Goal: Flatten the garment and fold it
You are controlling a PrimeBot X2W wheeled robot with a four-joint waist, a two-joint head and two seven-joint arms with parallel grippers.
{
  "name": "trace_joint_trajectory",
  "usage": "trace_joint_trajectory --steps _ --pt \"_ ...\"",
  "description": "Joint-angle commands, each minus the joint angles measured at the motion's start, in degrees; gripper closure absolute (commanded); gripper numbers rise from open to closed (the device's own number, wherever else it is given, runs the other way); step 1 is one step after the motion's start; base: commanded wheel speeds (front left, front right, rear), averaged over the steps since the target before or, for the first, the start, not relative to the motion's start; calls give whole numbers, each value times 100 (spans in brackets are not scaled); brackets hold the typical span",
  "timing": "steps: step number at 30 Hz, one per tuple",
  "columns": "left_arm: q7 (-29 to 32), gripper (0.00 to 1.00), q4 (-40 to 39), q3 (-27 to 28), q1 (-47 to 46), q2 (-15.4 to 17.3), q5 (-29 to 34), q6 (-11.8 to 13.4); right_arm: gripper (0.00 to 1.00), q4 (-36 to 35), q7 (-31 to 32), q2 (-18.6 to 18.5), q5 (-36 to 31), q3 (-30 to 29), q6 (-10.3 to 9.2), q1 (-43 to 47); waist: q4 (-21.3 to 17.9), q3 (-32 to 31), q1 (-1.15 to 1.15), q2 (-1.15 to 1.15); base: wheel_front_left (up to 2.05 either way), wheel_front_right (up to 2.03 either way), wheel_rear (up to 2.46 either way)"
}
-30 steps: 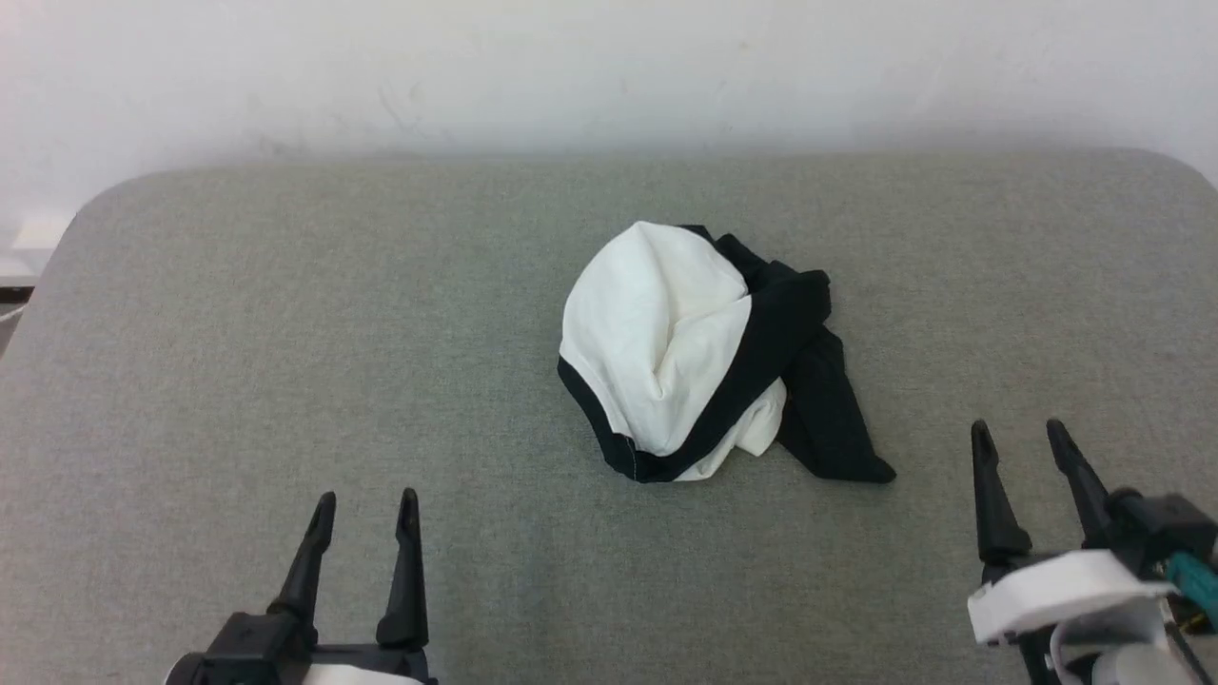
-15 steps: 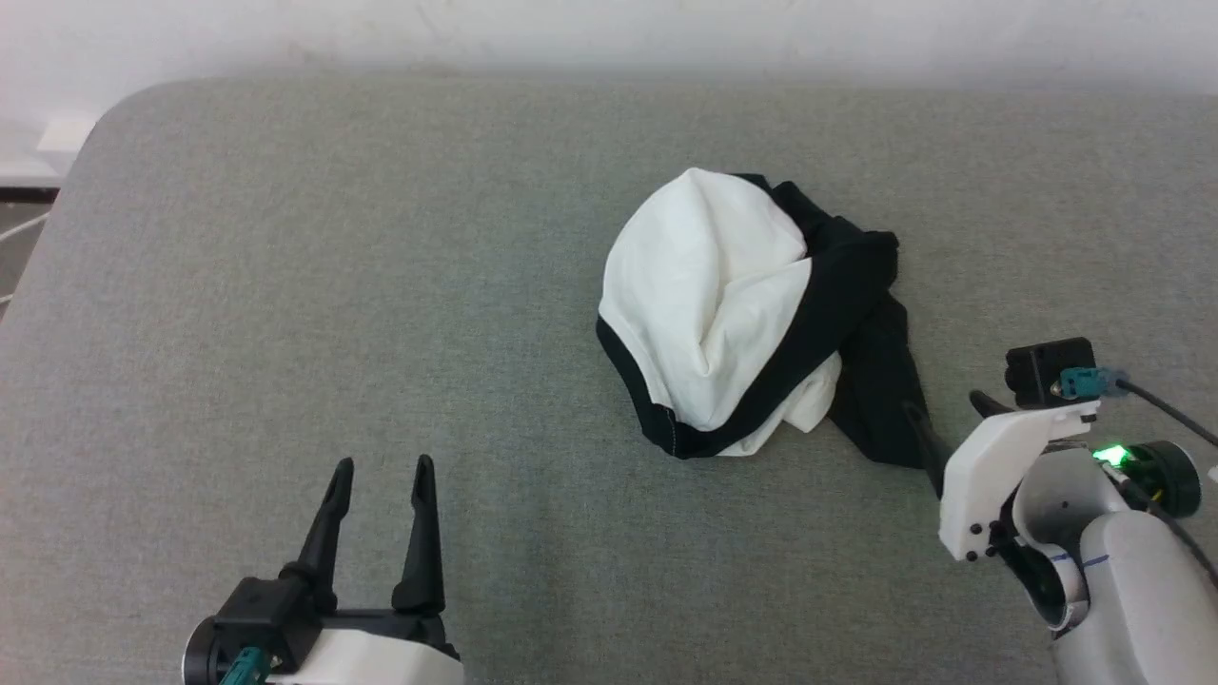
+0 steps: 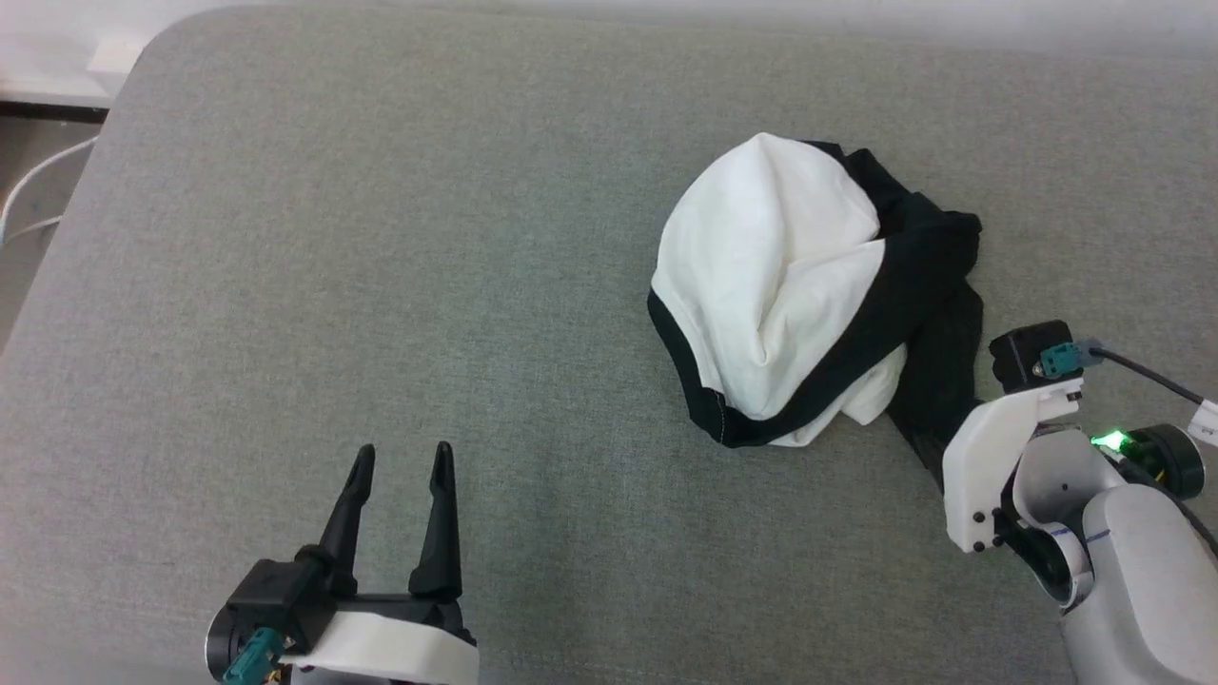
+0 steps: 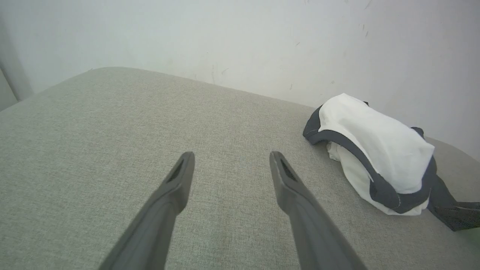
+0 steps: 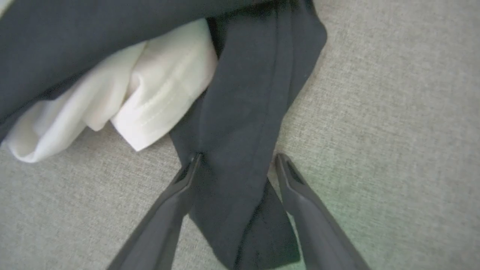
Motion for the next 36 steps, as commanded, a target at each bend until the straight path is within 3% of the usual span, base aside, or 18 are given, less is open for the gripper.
trace_joint_trajectory --steps 1,2,3,4,13,19,25,31,36 --pt "-28 0 24 -20 -119 -19 -44 15 2 111 82 -9 -26 10 -4 -51 66 84 -1 0 0 0 0" --pt "-28 0 27 -33 -139 -19 -65 20 51 167 132 -19 -57 12 -4 -70 78 106 -1 0 0 0 0" --pt "-28 0 31 -46 -160 -19 -82 25 68 220 171 -18 -80 3 -4 -95 86 124 -1 0 0 0 0" --pt "-28 0 38 -58 -180 -19 -95 29 100 278 220 -7 -84 -4 -4 -122 91 138 -1 0 0 0 0" --pt "-28 0 154 46 -195 -19 -129 35 100 162 471 -206 91 168 -4 -451 -31 -18 -1 0 0 0 0" --pt "-28 0 140 211 -99 -19 -102 41 100 -427 609 -961 -12 -4 -4 -831 -209 -173 -1 0 0 0 0" --pt "-28 0 95 320 -53 -19 -143 28 100 -887 700 -1492 -99 -376 -4 -1213 -383 -89 -1 0 0 0 0" --pt "-28 0 88 381 -183 -19 -119 -65 100 -665 570 -2216 -499 -1125 -4 -1452 -447 216 -1 0 0 0 0" --pt "-28 0 113 441 -314 -19 -59 -154 100 -363 198 -2611 -983 -1729 -4 -1525 -449 504 -1 0 0 0 0"
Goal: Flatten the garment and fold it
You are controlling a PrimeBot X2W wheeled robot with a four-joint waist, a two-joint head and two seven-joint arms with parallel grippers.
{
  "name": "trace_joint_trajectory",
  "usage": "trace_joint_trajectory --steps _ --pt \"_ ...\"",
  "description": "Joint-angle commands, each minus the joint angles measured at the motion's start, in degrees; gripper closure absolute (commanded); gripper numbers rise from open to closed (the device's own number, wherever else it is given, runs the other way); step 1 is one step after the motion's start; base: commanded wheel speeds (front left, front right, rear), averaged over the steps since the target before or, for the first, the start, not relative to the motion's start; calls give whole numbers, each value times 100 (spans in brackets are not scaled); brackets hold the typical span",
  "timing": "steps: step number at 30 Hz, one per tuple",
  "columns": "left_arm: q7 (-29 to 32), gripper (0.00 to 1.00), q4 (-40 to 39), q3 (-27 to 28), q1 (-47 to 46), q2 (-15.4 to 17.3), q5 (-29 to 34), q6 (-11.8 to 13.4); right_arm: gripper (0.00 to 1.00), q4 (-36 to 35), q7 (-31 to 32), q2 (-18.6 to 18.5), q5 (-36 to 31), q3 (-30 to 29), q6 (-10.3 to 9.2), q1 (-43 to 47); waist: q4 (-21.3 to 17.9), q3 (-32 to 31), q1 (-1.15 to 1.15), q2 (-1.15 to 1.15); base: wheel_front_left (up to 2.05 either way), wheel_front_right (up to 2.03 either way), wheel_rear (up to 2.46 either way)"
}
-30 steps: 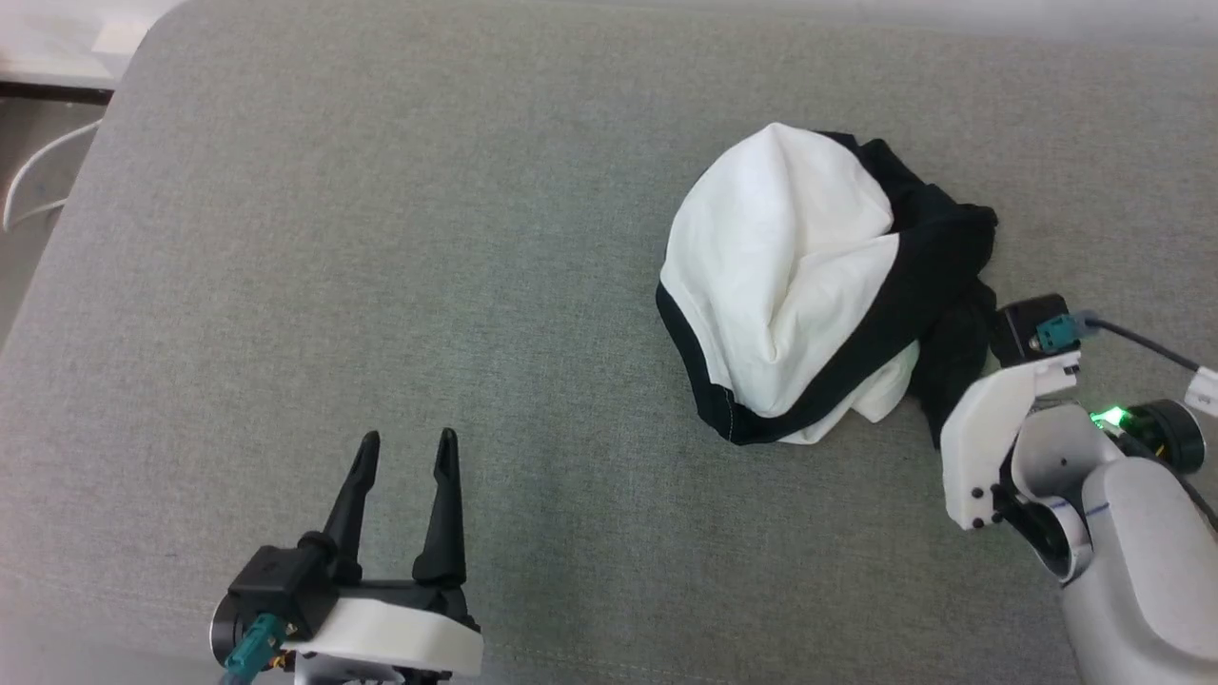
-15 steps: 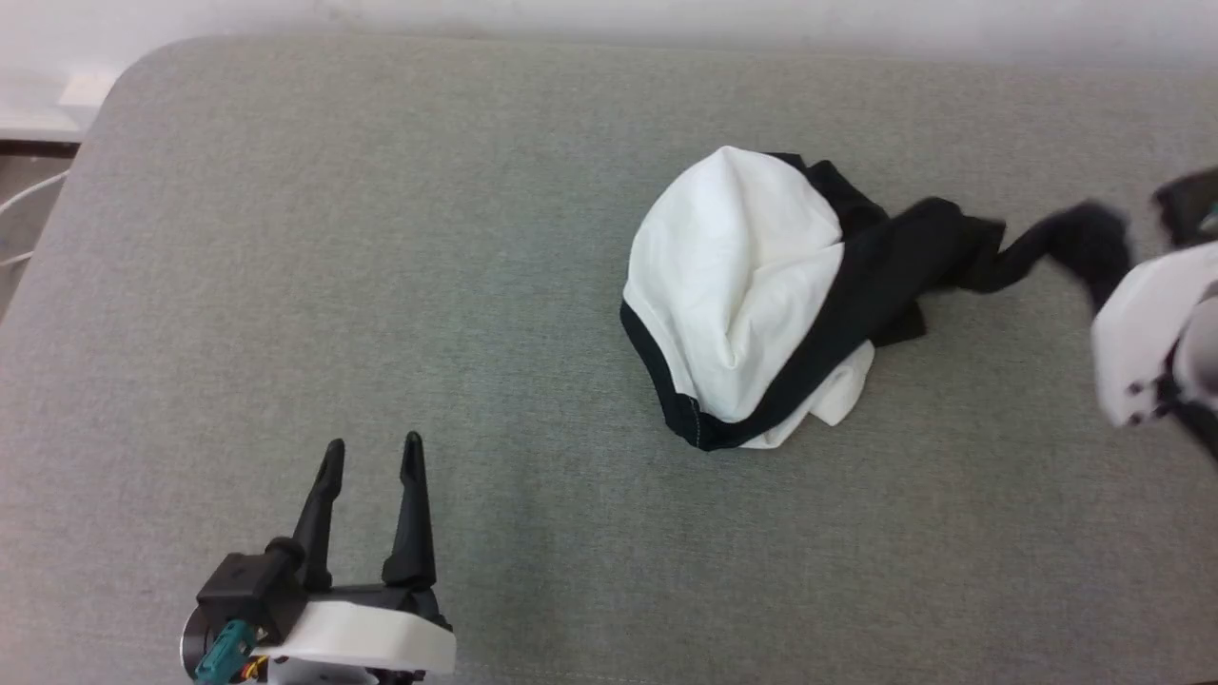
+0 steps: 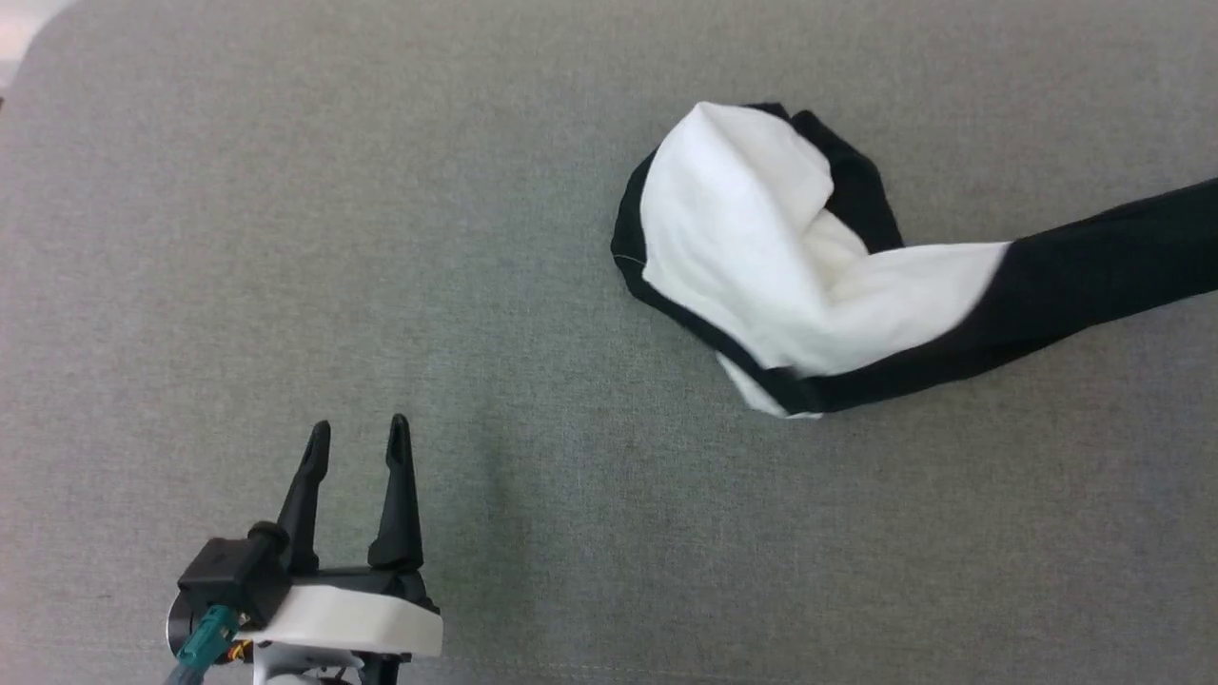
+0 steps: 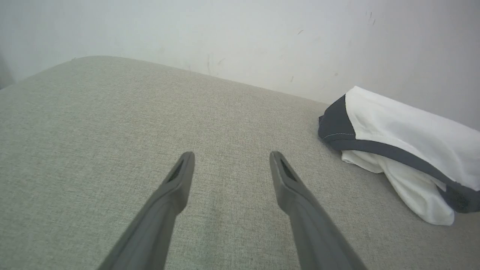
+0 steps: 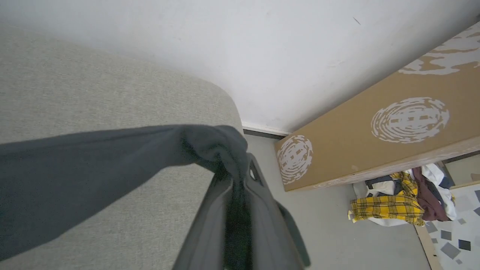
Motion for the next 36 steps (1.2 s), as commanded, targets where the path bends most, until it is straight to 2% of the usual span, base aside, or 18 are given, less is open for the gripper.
trace_joint_trajectory --steps 1,7,10,11,13,14,15,22,25,28,31,33,36 --pt "-28 0 11 32 -114 -9 44 -56 100 110 -181 -90 -169 -164 -11 -98 -8 230 0 0 0 0 0" --pt "-28 0 66 25 -275 -9 99 -148 100 547 -553 -218 -762 -601 -11 -46 80 480 0 0 0 0 0" --pt "-28 0 88 0 -351 -9 117 -178 98 758 -736 -153 -890 -717 -11 -4 139 566 0 0 0 0 0" --pt "-28 0 95 -6 -374 -9 123 -187 82 831 -810 -98 -913 -755 -11 -6 152 594 0 0 0 0 0" --pt "-28 0 118 -22 -407 -9 130 -201 61 998 -927 32 -949 -765 -11 -12 165 631 0 0 0 0 0" --pt "-28 0 134 -34 -418 -9 133 -207 12 1080 -976 88 -961 -758 -11 -26 168 640 0 0 0 0 0" --pt "-28 0 152 -44 -430 -9 135 -214 0 1157 -1019 129 -975 -749 -11 -48 168 647 0 0 0 0 0" --pt "-28 0 256 -55 -421 -9 129 -213 0 1598 -1205 150 -870 -474 -11 -317 105 448 0 0 0 0 0" --pt "-28 0 283 -42 -364 -9 110 -203 0 1517 -1260 200 -506 -121 -11 -541 58 264 0 0 0 0 0" --pt "-28 0 312 -54 -297 -9 82 -184 0 1281 -1212 448 131 199 -11 -784 28 78 0 0 0 0 0" --pt "-28 0 321 -98 -222 -9 21 -155 0 859 -860 752 865 703 -11 -775 39 -99 0 0 0 0 0" --pt "-28 0 324 -127 -168 -9 -12 -132 0 509 -401 915 1324 1121 -11 -573 66 -192 0 0 0 0 0" --pt "-28 0 311 -164 -102 -9 -52 -102 0 40 362 962 1838 1686 -11 -118 146 -273 0 0 0 0 0"
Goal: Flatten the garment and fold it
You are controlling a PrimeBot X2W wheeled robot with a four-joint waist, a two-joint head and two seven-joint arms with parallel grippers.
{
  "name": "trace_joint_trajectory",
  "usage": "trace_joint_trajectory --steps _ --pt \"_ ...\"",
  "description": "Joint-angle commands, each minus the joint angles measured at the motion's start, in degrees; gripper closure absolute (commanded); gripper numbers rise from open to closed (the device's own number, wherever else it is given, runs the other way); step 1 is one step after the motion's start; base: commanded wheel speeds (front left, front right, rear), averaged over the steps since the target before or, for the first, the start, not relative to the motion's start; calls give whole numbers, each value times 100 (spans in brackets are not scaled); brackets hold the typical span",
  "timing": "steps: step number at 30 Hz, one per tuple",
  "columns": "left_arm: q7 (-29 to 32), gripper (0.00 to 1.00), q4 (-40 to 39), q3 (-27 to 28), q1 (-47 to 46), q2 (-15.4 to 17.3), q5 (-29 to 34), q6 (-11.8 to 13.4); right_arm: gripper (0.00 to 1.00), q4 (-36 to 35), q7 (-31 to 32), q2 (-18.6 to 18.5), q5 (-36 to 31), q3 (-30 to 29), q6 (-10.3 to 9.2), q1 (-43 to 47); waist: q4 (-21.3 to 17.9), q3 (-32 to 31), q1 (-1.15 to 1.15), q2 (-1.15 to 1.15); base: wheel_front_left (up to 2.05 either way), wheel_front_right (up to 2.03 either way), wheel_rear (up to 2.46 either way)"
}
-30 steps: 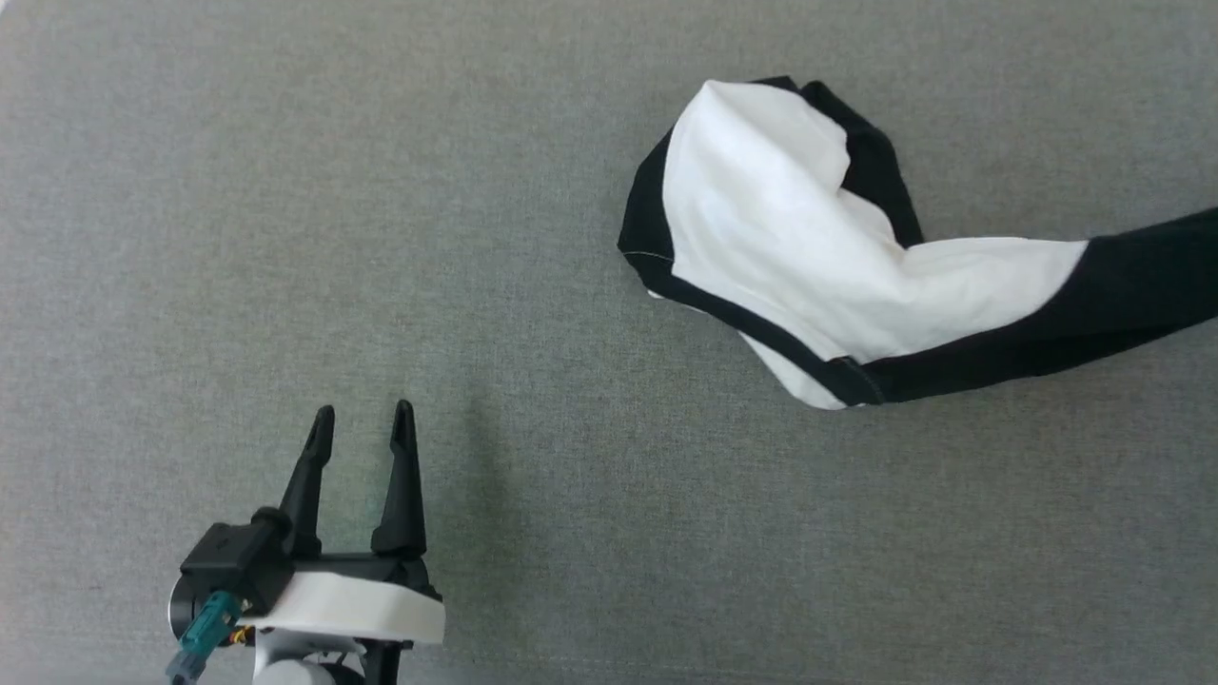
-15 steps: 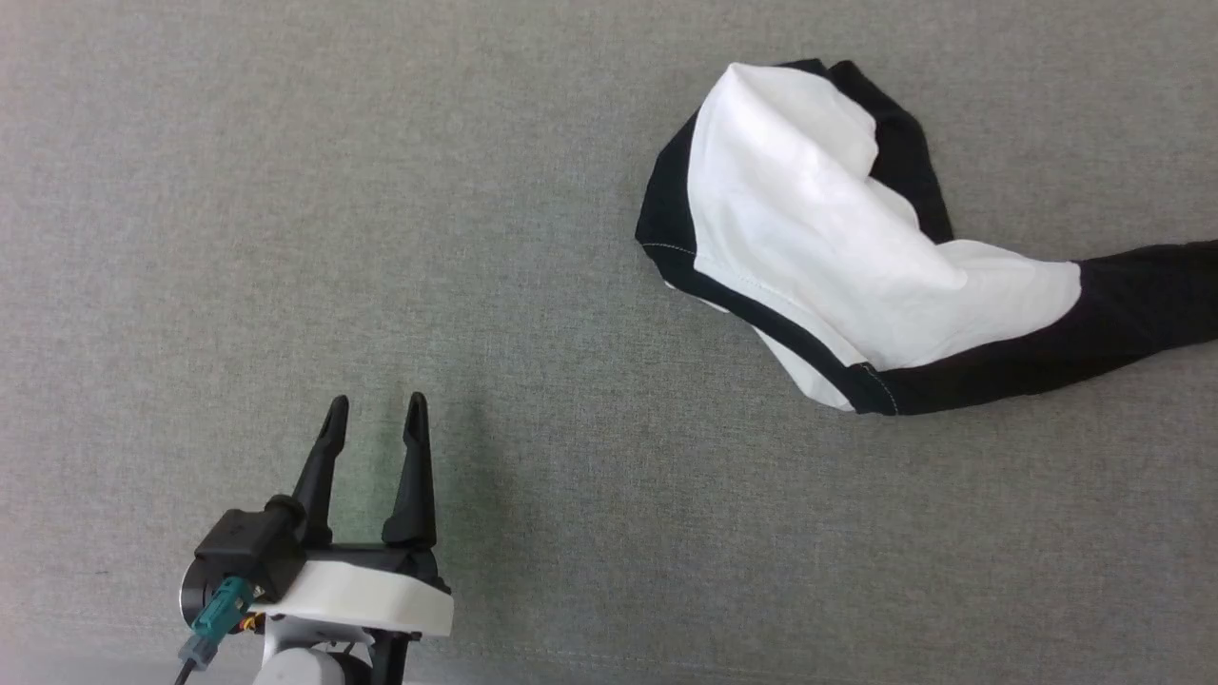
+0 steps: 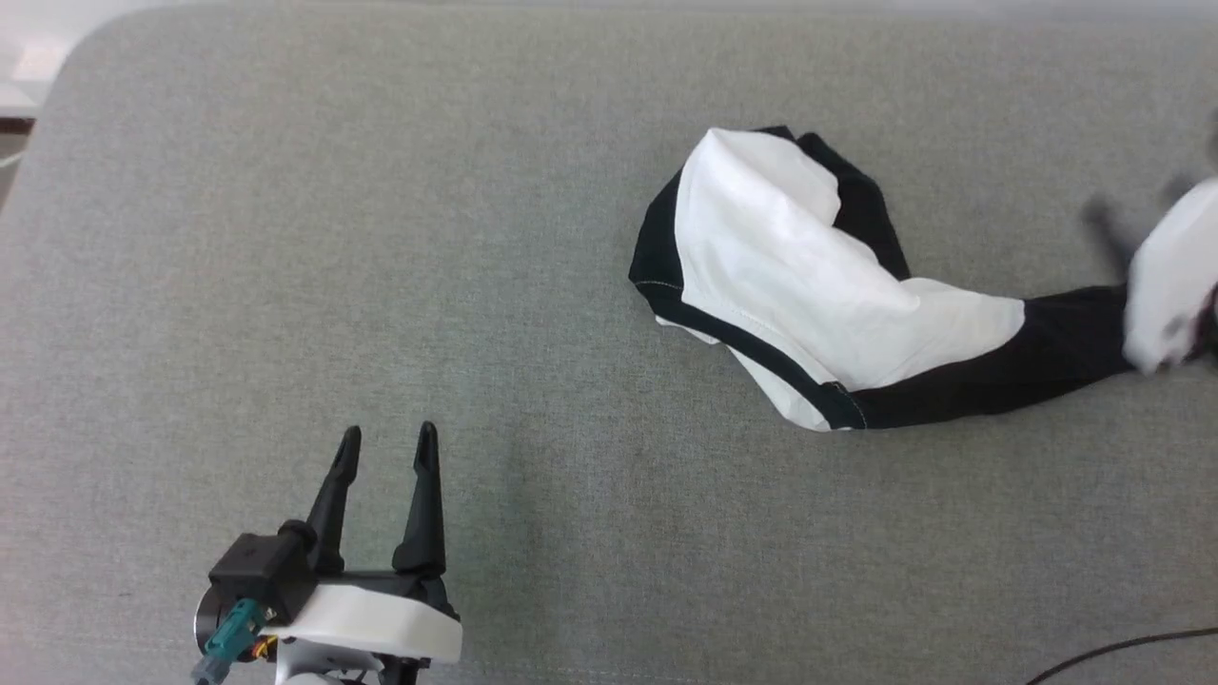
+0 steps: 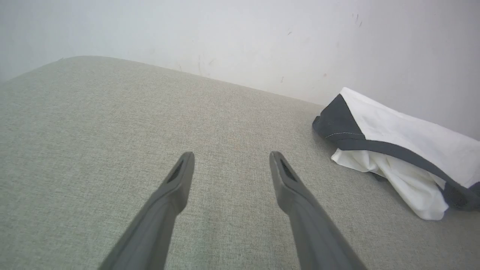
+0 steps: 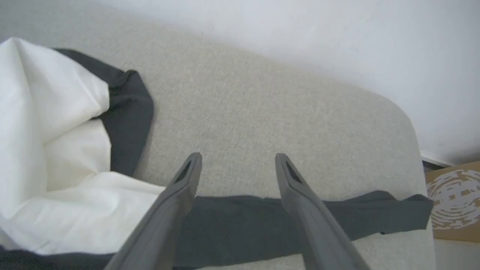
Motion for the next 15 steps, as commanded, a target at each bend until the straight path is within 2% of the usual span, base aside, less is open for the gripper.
trace_joint_trajectory --steps 1,4,8,15 --pt "-28 0 -6 -19 63 -7 -58 42 0 -238 394 -26 270 272 -10 406 111 -131 1 0 0 0 0" --pt "-28 0 -18 -30 98 -7 -70 47 0 -507 818 -94 504 596 -10 835 222 -124 1 0 0 0 0" --pt "-28 0 -37 -35 94 -7 -85 45 0 -631 1007 -243 573 901 -10 1215 381 -48 1 0 0 0 0" --pt "-28 0 -59 -87 -26 -7 -109 22 0 -321 474 -479 248 1412 -10 1233 607 194 1 0 0 0 0"
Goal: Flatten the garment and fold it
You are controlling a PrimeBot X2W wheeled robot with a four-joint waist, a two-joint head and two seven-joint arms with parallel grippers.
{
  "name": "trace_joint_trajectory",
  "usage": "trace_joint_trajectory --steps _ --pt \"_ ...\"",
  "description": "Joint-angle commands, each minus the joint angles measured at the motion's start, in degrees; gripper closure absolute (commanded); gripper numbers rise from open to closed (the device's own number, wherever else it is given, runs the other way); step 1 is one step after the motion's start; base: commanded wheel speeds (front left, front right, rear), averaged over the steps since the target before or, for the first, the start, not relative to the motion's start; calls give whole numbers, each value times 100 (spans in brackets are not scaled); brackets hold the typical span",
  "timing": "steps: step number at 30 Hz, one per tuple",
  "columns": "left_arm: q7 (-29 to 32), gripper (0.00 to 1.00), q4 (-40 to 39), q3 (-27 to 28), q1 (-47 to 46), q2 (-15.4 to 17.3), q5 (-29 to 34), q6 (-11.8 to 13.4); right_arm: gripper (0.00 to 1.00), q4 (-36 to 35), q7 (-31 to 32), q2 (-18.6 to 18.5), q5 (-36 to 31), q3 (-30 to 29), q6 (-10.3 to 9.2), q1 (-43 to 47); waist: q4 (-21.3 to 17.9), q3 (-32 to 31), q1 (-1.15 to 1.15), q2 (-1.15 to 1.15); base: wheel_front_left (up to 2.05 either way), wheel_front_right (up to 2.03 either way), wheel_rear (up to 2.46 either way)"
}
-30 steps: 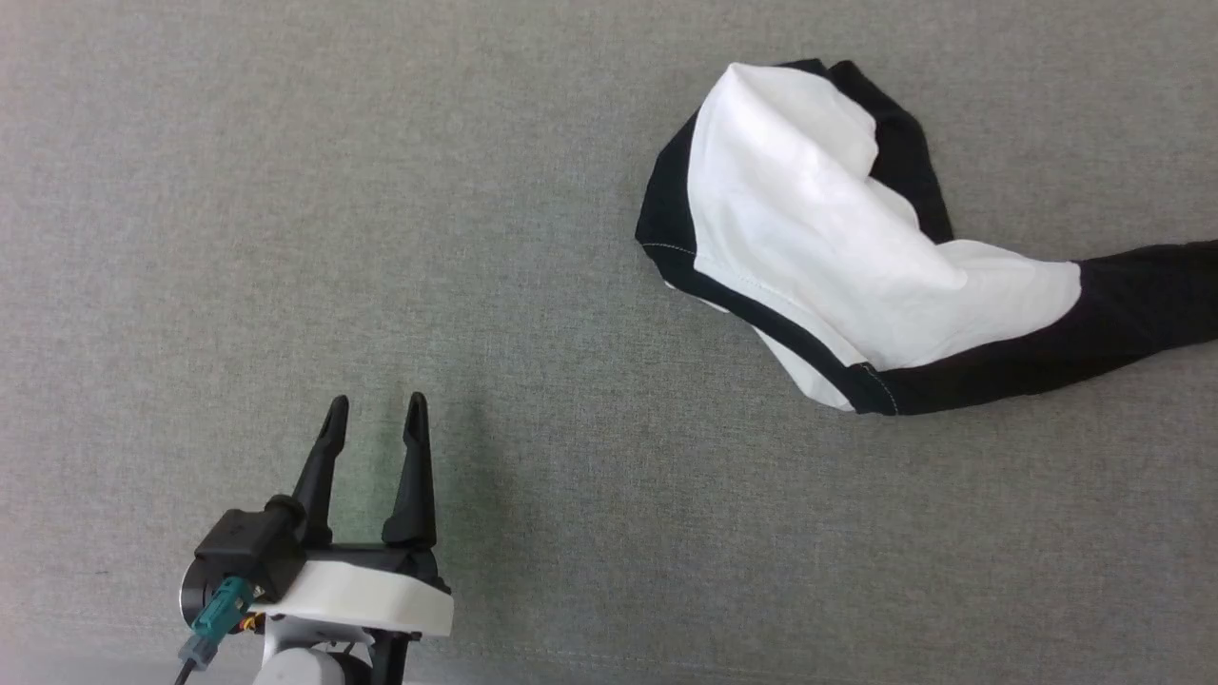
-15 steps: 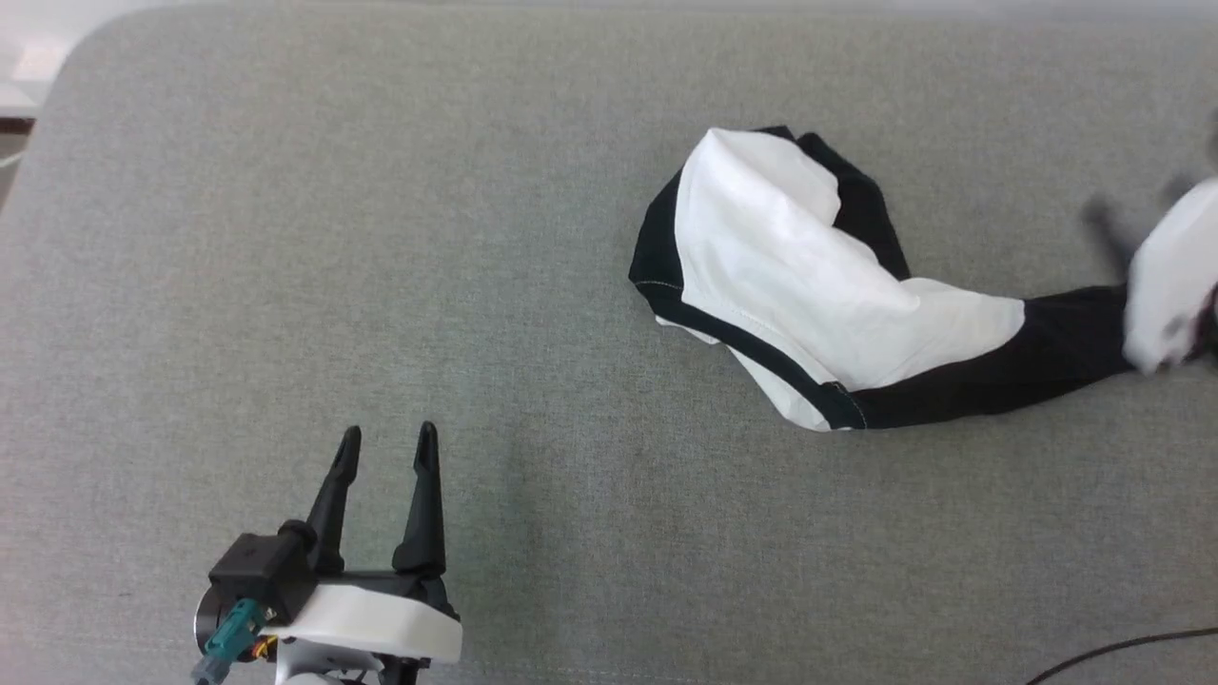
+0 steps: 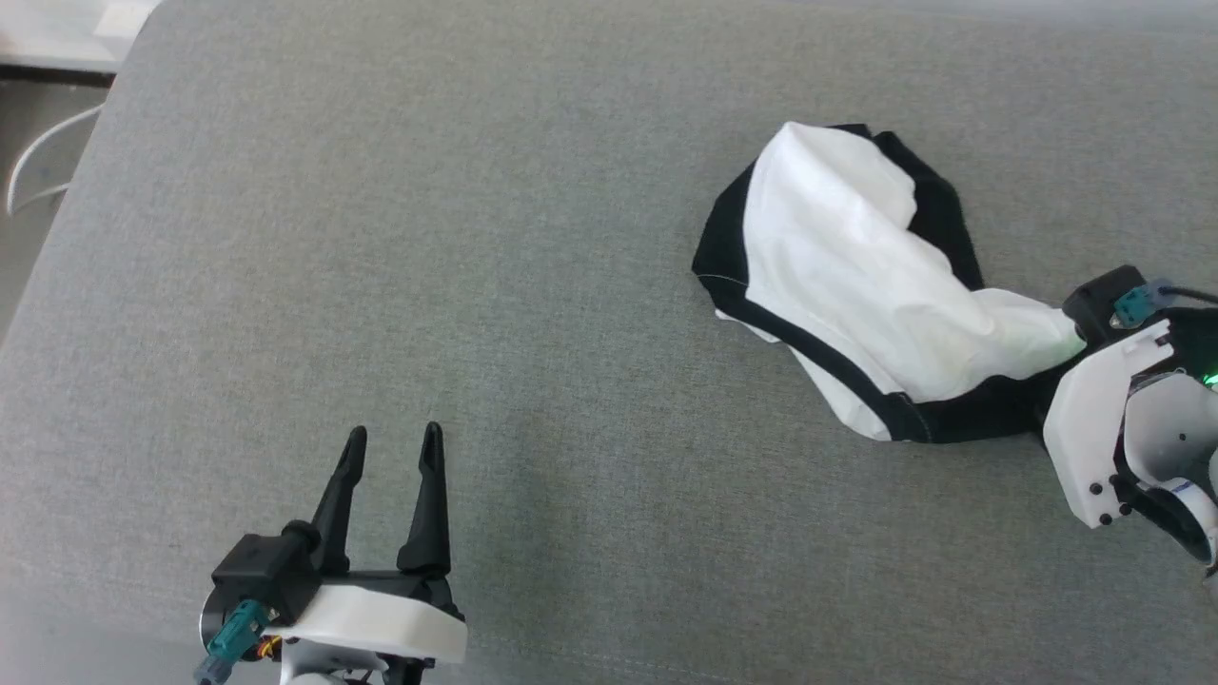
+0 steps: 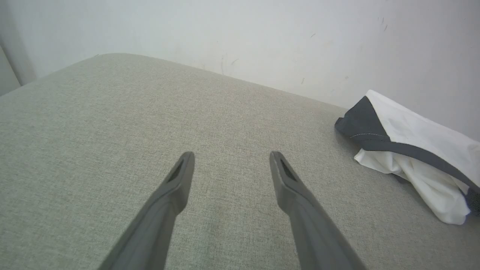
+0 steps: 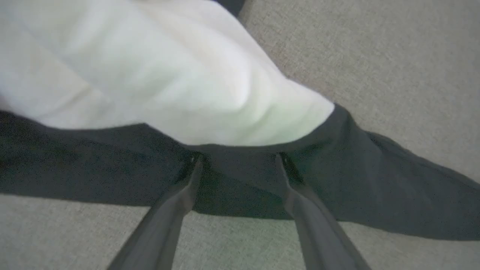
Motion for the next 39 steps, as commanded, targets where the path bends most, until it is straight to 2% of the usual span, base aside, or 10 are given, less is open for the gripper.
trace_joint_trajectory --steps 1,3,4,5,6,15,24,34,37,39 --pt "-27 0 -17 -29 -101 -6 -19 3 0 187 -217 -28 -126 129 -10 -66 142 177 0 0 0 0 0" --pt "-27 0 -14 -45 -134 -6 -24 4 9 394 -351 -26 -205 228 -10 -139 168 248 0 0 0 0 0" --pt "-27 0 -12 -51 -151 -6 -25 6 59 491 -387 -22 -224 268 -10 -173 172 274 0 0 0 0 0" --pt "-27 0 -9 -51 -161 -6 -27 9 88 570 -419 -7 -226 285 -10 -205 169 288 0 0 0 0 0" --pt "-27 0 -10 -42 -164 -6 -30 16 100 610 -445 8 -217 306 -10 -245 153 298 0 0 0 0 0" --pt "-27 0 48 55 -68 -6 -42 35 100 329 -507 -206 75 210 -10 -571 -166 100 0 0 0 0 0" --pt "-27 0 129 -67 60 -6 -82 17 100 448 -304 -989 -184 -870 -10 164 -120 -111 0 0 0 0 0" --pt "-27 0 208 36 158 -6 67 -62 100 1104 -519 -559 -811 -1894 -10 955 86 -105 0 0 0 0 0" --pt "-27 0 231 73 163 -6 90 -75 0 1168 -747 -333 -986 -2034 -10 913 54 -128 0 0 0 0 0" --pt "-27 0 249 75 177 -6 105 -84 0 1137 -909 -193 -1040 -2028 -10 821 -6 -169 0 0 0 0 0"
